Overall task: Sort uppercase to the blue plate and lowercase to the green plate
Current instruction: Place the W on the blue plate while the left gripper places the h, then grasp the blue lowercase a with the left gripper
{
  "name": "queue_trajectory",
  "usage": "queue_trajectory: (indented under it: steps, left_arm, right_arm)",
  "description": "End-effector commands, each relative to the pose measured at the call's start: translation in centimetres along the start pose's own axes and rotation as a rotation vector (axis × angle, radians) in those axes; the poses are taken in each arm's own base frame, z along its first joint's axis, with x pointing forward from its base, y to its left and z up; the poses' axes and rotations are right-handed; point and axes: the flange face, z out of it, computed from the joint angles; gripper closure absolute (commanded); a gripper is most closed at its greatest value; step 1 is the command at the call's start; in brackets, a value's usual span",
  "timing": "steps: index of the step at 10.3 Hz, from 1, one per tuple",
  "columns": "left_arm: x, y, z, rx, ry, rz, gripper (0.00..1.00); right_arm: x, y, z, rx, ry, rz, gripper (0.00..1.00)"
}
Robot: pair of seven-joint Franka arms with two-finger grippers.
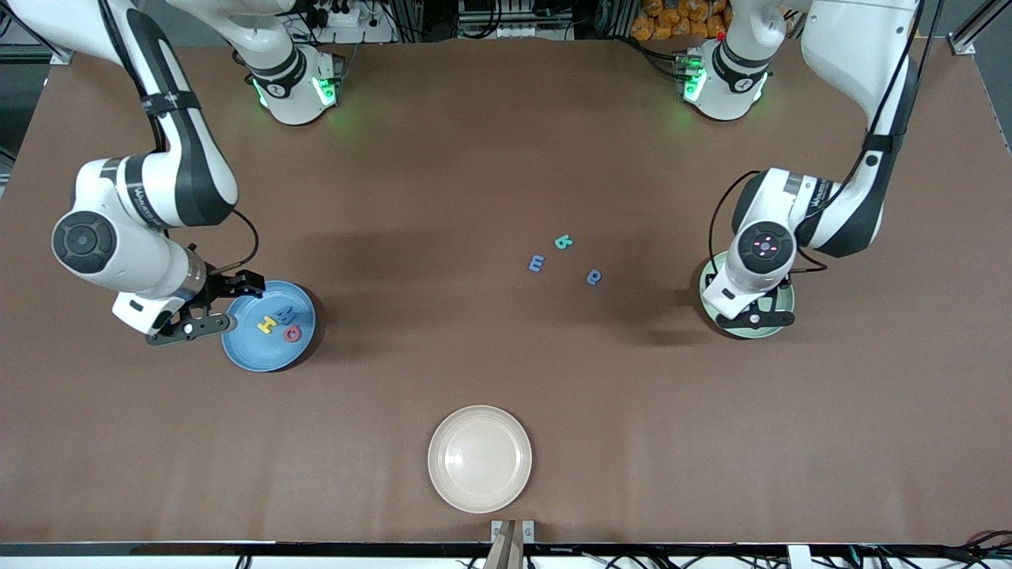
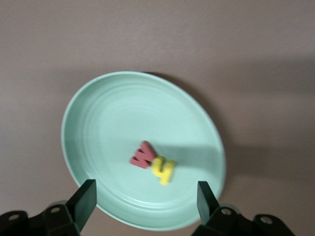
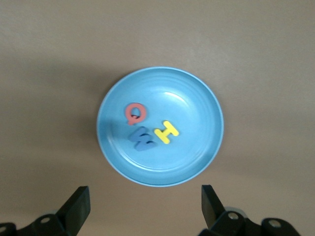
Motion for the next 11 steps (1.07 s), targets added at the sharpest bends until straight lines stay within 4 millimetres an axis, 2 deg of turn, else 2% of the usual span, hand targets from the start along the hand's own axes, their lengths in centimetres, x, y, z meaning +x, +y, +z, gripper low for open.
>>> queue_trajectory:
  steps: [1,2,3,4,5,6,8,10,11]
  left_arm:
    - [-0.9,2.1,-2.9,-0.115,0.006,-0.034,0.1]
    - [-1.4,4.6,-4.1,-0.137,0.032,-0.012,0.11]
    - [-1.5,6.2,-4.9,-0.17,0.059,-0.043,0.12]
    - [-1.8,7.8,-5.1,-0.19,0.086,-0.055,0.12]
    - [-2.6,10.3,-5.4,-0.209,0.123,-0.017,0.16]
    - [-3.5,12.6,-5.6,-0.225,0.163,0.038,0.16]
    - [-5.2,17.5,-4.6,-0.188,0.26,0.216,0.16]
    - [-6.5,20.0,-3.9,-0.182,0.283,0.338,0.14]
    - [-6.6,20.2,-3.8,-0.17,0.289,0.438,0.14]
  right_arm:
    - [-0.2,-4.7,-0.6,0.006,0.002,0.095,0.0]
    - [-0.1,-6.1,-0.6,0.006,0.004,0.131,0.0]
    - [-0.1,-7.4,-0.8,0.022,0.004,0.152,0.0]
    - [-0.1,-8.2,-1.1,0.046,0.006,0.167,0.0]
    - [-0.1,-8.8,-1.7,0.048,0.015,0.184,0.0]
    - [-0.2,-10.0,-2.2,0.047,0.024,0.21,0.0]
    - [-0.4,-11.7,-2.9,0.045,0.036,0.255,0.0]
    - [-0.7,-12.2,-3.9,0.047,0.049,0.266,0.0]
    - [-0.8,-12.1,-4.5,0.046,0.054,0.265,0.0]
